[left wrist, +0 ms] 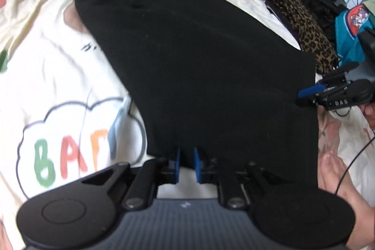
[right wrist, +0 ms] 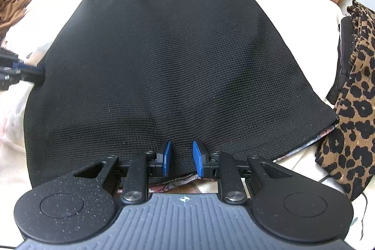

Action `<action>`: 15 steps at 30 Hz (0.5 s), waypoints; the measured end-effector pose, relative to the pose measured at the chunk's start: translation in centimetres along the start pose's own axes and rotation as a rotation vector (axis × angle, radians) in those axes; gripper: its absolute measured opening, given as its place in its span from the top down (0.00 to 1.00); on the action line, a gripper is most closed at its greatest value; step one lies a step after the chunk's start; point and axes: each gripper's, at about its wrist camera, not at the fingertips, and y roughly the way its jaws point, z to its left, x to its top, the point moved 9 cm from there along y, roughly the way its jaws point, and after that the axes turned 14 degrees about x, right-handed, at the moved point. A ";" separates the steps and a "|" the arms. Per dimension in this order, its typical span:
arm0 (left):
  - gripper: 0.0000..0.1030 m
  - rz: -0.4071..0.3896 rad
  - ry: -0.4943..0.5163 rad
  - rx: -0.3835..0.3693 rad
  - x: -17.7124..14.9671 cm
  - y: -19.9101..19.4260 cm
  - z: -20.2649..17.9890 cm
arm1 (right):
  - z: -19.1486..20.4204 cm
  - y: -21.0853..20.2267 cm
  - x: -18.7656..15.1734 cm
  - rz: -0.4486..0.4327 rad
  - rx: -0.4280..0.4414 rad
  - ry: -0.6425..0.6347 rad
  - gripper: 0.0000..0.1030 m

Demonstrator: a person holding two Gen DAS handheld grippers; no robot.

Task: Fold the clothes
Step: 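Move both open grippers down the shorts to the leg hem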

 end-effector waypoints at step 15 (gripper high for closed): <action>0.60 0.091 -0.277 -0.202 -1.2 -2.1 0.3 | -0.1 -1.5 -0.2 0.003 -0.008 -0.009 0.74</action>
